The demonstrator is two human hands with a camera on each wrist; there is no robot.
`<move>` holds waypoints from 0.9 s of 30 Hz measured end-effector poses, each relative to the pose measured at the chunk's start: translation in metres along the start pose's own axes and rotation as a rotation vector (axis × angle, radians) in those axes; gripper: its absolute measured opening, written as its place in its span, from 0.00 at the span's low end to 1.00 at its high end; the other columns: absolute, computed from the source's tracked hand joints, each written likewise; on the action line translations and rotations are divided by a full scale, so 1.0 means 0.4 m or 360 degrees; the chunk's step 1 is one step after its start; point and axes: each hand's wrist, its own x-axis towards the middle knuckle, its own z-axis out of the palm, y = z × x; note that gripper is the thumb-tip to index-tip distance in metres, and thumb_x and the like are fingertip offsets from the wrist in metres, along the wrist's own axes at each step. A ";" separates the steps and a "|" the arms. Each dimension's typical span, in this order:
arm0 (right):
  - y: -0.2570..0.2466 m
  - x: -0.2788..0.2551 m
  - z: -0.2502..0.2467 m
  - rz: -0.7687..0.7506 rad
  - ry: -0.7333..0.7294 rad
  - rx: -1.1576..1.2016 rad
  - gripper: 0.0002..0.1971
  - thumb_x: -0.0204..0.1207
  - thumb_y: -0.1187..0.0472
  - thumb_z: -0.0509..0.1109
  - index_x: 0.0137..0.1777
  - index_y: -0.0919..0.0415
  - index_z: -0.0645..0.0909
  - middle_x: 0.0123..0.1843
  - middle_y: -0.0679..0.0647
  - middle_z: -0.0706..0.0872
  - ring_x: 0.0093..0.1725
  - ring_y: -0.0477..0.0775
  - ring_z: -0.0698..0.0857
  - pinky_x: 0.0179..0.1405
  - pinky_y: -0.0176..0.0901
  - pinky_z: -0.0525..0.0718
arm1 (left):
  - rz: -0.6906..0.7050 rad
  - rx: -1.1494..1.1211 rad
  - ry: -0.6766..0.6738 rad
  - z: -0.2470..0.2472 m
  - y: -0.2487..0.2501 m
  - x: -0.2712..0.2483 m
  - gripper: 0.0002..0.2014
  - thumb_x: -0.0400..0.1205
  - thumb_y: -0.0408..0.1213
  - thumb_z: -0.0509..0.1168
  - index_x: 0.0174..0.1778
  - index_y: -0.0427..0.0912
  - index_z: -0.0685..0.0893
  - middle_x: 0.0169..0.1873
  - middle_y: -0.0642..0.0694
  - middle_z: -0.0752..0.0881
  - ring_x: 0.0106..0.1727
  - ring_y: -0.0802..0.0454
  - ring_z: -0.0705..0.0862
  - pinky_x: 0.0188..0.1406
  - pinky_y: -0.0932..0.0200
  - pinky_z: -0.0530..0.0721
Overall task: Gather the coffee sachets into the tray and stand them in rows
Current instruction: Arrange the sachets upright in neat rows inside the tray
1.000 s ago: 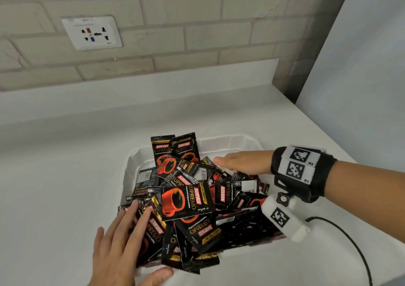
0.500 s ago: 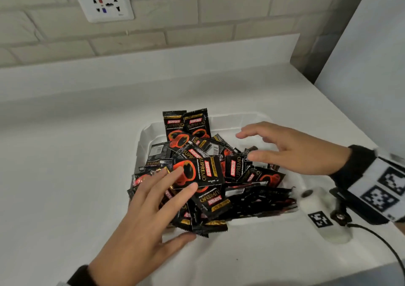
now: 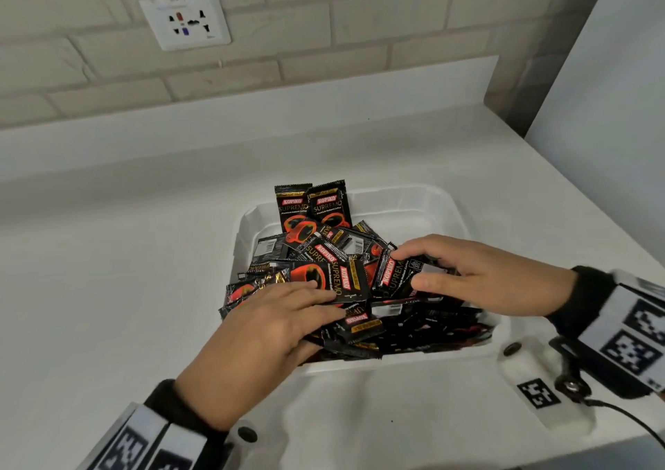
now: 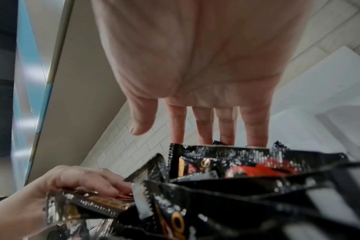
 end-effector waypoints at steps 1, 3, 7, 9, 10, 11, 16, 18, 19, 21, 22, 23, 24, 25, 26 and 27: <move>-0.001 -0.001 -0.001 0.0000 -0.0005 0.0007 0.30 0.68 0.37 0.57 0.70 0.44 0.69 0.66 0.37 0.77 0.65 0.33 0.76 0.70 0.42 0.73 | -0.0004 0.0011 0.0030 -0.002 0.005 0.000 0.21 0.65 0.41 0.73 0.55 0.55 0.84 0.53 0.56 0.89 0.59 0.56 0.83 0.58 0.61 0.79; -0.001 -0.003 -0.005 0.0008 -0.0011 0.0018 0.30 0.67 0.37 0.57 0.70 0.43 0.69 0.66 0.36 0.77 0.64 0.32 0.76 0.69 0.39 0.73 | -0.0029 -0.0014 0.0079 -0.009 0.014 0.002 0.18 0.70 0.42 0.64 0.57 0.58 0.80 0.53 0.57 0.88 0.57 0.59 0.82 0.57 0.62 0.78; 0.000 -0.006 -0.014 0.0020 -0.0015 0.0049 0.27 0.68 0.39 0.57 0.69 0.40 0.69 0.66 0.34 0.77 0.62 0.29 0.77 0.66 0.33 0.74 | -0.0067 -0.0100 0.0148 -0.015 0.017 0.006 0.17 0.73 0.39 0.55 0.58 0.54 0.76 0.51 0.56 0.89 0.55 0.62 0.78 0.54 0.64 0.75; 0.002 -0.006 -0.015 0.0020 -0.0013 0.0072 0.27 0.68 0.38 0.57 0.68 0.39 0.69 0.66 0.34 0.77 0.62 0.29 0.77 0.66 0.33 0.74 | -0.0089 -0.0134 0.0179 -0.015 0.018 0.006 0.17 0.75 0.38 0.55 0.59 0.53 0.76 0.52 0.54 0.89 0.55 0.62 0.79 0.53 0.62 0.76; 0.005 -0.006 -0.015 0.0017 -0.0009 0.0086 0.27 0.67 0.37 0.57 0.68 0.39 0.69 0.66 0.34 0.77 0.62 0.30 0.77 0.67 0.34 0.73 | -0.0105 -0.0151 0.0198 -0.014 0.020 0.006 0.17 0.76 0.37 0.55 0.60 0.54 0.75 0.53 0.54 0.88 0.56 0.62 0.79 0.53 0.61 0.77; 0.007 -0.005 -0.015 0.0010 -0.0004 0.0101 0.27 0.67 0.37 0.57 0.68 0.39 0.69 0.67 0.34 0.77 0.63 0.30 0.77 0.68 0.35 0.73 | -0.0119 -0.0160 0.0218 -0.014 0.022 0.004 0.17 0.76 0.37 0.55 0.61 0.54 0.75 0.54 0.53 0.88 0.57 0.61 0.79 0.54 0.61 0.77; 0.012 -0.003 -0.012 0.0001 0.0005 0.0146 0.25 0.68 0.38 0.57 0.66 0.37 0.70 0.67 0.34 0.77 0.63 0.29 0.76 0.68 0.31 0.72 | -0.0137 -0.0137 0.0217 -0.023 0.035 0.003 0.16 0.76 0.39 0.54 0.59 0.55 0.75 0.60 0.48 0.86 0.59 0.59 0.78 0.52 0.62 0.77; 0.009 -0.001 -0.012 0.0006 0.0017 0.0173 0.25 0.68 0.39 0.56 0.66 0.38 0.70 0.67 0.35 0.77 0.63 0.29 0.76 0.67 0.29 0.71 | -0.0137 -0.0142 0.0250 -0.032 0.037 0.005 0.16 0.76 0.37 0.55 0.58 0.53 0.75 0.53 0.50 0.89 0.54 0.61 0.78 0.49 0.64 0.75; 0.008 -0.001 -0.012 0.0005 0.0024 0.0186 0.25 0.68 0.39 0.56 0.66 0.39 0.70 0.66 0.36 0.78 0.63 0.30 0.77 0.66 0.29 0.71 | -0.0135 -0.0124 0.0273 -0.036 0.038 0.007 0.16 0.75 0.36 0.55 0.58 0.53 0.75 0.48 0.52 0.89 0.50 0.62 0.78 0.47 0.65 0.74; 0.007 -0.001 -0.013 -0.0002 0.0031 0.0198 0.24 0.69 0.40 0.55 0.66 0.39 0.70 0.65 0.36 0.78 0.63 0.30 0.77 0.66 0.28 0.71 | -0.0133 -0.0088 0.0346 -0.043 0.040 0.011 0.16 0.75 0.35 0.55 0.58 0.51 0.75 0.40 0.55 0.88 0.43 0.62 0.76 0.43 0.67 0.73; 0.007 -0.002 -0.014 -0.0008 0.0036 0.0207 0.22 0.69 0.40 0.55 0.64 0.38 0.70 0.65 0.35 0.78 0.63 0.30 0.76 0.65 0.27 0.71 | -0.0135 -0.0075 0.0387 -0.046 0.041 0.012 0.16 0.74 0.35 0.55 0.58 0.50 0.75 0.38 0.56 0.86 0.42 0.62 0.75 0.42 0.68 0.73; 0.006 -0.003 -0.015 -0.0013 0.0044 0.0217 0.21 0.69 0.40 0.54 0.63 0.36 0.70 0.64 0.35 0.78 0.62 0.29 0.76 0.64 0.25 0.71 | -0.0148 -0.0071 0.0423 -0.048 0.041 0.010 0.17 0.74 0.35 0.55 0.59 0.50 0.75 0.37 0.58 0.84 0.41 0.61 0.75 0.42 0.69 0.73; 0.005 -0.005 -0.018 -0.0019 0.0059 0.0229 0.20 0.69 0.40 0.54 0.62 0.35 0.70 0.64 0.34 0.78 0.63 0.29 0.76 0.64 0.24 0.71 | -0.0172 -0.0082 0.0456 -0.051 0.040 0.007 0.17 0.75 0.36 0.55 0.60 0.50 0.75 0.36 0.58 0.83 0.41 0.60 0.74 0.41 0.69 0.74; 0.004 -0.006 -0.023 -0.0023 0.0082 0.0242 0.19 0.69 0.40 0.54 0.61 0.34 0.71 0.64 0.34 0.78 0.63 0.29 0.76 0.64 0.23 0.71 | -0.0202 -0.0111 0.0482 -0.054 0.038 0.002 0.18 0.75 0.37 0.55 0.61 0.51 0.75 0.36 0.57 0.83 0.41 0.60 0.74 0.41 0.68 0.75; 0.004 -0.007 -0.031 -0.0029 0.0113 0.0257 0.18 0.69 0.40 0.53 0.60 0.34 0.71 0.64 0.33 0.77 0.64 0.28 0.75 0.64 0.22 0.70 | -0.0225 -0.0144 0.0509 -0.058 0.034 -0.002 0.17 0.76 0.38 0.56 0.61 0.52 0.75 0.37 0.55 0.84 0.41 0.60 0.75 0.41 0.67 0.76; 0.004 -0.008 -0.040 -0.0035 0.0151 0.0264 0.18 0.71 0.40 0.52 0.60 0.34 0.70 0.64 0.32 0.76 0.65 0.27 0.73 0.64 0.21 0.69 | -0.0245 -0.0169 0.0535 -0.064 0.032 -0.006 0.17 0.77 0.39 0.56 0.62 0.53 0.75 0.37 0.54 0.85 0.41 0.60 0.76 0.41 0.68 0.76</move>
